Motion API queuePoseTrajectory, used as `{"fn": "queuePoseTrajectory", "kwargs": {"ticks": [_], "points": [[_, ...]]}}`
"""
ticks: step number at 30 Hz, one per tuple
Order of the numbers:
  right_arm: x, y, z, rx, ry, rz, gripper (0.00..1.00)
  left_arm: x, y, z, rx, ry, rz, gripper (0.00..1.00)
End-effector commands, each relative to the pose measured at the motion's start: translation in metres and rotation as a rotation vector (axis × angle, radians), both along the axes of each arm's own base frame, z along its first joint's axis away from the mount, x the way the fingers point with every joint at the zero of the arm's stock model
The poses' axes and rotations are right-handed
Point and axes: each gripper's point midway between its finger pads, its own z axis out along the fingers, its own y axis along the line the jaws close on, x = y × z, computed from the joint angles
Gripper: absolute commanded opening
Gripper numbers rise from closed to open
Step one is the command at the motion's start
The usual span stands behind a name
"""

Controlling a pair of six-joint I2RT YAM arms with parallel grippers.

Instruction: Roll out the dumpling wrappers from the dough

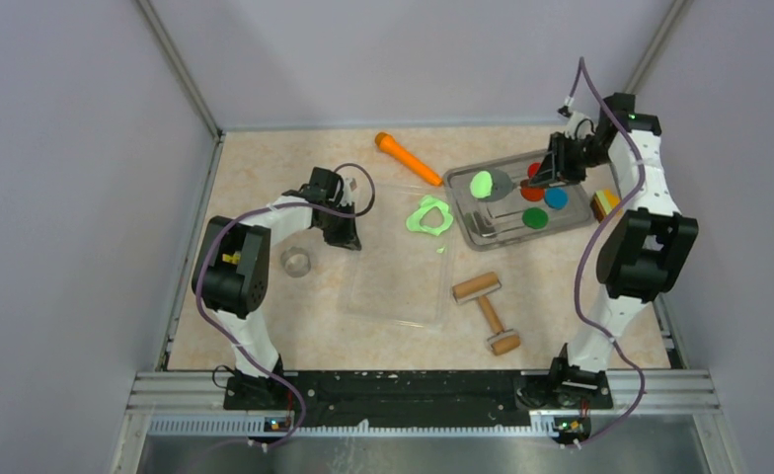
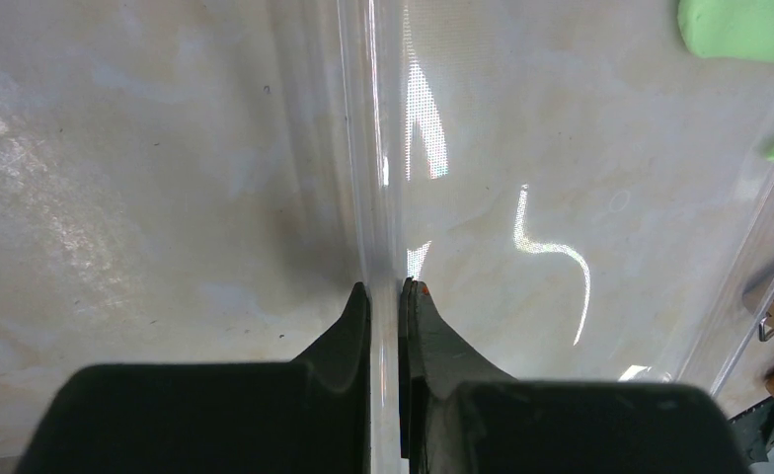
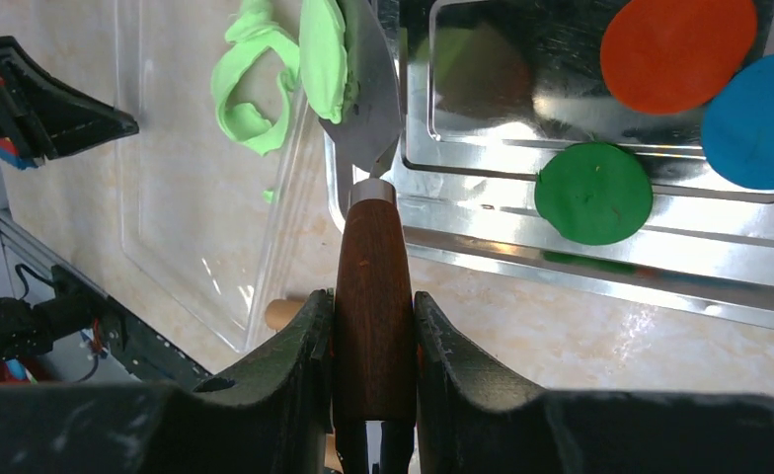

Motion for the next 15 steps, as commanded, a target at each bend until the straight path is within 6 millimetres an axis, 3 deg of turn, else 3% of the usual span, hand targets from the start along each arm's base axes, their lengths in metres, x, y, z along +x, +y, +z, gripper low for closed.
{"fn": "queuePoseTrajectory", "kwargs": {"ticks": [1,6,15], "points": [[0.0,0.001,-0.02,0.007,0.11,-0.013,0.0,0.011,-0.016,0.025,-0.066,-0.072,-0.038,0.07],[-0.007,-0.007,-0.044,-0.024,0.249,-0.063,0.0,0.005,-0.021,0.028,-0.105,-0.043,-0.029,0.08],[-0.002,-0.043,-0.078,-0.204,0.379,-0.162,0.0,-0.004,-0.027,0.04,-0.17,-0.049,0.003,0.09]]}}
